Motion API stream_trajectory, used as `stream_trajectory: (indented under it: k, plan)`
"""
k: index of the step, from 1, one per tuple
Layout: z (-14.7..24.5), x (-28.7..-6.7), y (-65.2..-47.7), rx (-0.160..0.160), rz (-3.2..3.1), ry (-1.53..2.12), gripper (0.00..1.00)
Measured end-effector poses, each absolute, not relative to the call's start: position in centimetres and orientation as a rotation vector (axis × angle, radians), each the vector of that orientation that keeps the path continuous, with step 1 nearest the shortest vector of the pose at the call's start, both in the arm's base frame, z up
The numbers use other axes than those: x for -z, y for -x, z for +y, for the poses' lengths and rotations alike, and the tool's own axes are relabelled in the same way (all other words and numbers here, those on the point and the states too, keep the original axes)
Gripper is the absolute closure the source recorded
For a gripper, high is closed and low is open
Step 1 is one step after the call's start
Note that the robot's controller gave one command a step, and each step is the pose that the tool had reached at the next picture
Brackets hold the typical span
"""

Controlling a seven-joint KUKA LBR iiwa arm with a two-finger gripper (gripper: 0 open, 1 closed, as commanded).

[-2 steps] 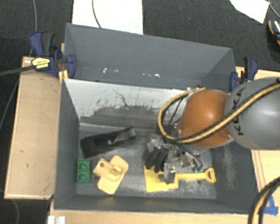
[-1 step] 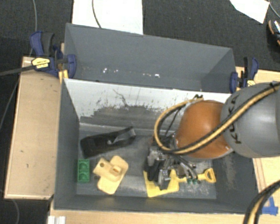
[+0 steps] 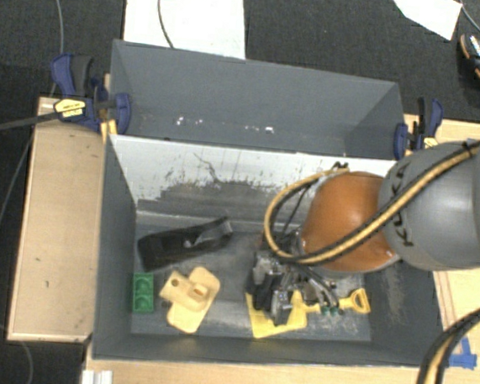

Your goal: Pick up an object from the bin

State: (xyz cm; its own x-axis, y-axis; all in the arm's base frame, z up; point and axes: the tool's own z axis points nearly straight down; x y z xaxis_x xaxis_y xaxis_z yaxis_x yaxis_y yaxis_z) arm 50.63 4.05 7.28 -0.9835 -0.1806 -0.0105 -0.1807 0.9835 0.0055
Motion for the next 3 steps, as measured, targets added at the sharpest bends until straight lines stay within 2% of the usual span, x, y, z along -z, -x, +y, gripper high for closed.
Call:
stream_trajectory:
  k: [1, 2, 3]
  plan:
    - [4.0, -9.6, -50.3, -0.01, 3.13, 0.284, 1.0]
    - [4.0, -13.2, -50.6, -0.01, 3.12, 0.283, 1.0]
    - [4.1, -14.9, -50.6, -0.01, 3.118, 0.28, 1.0]
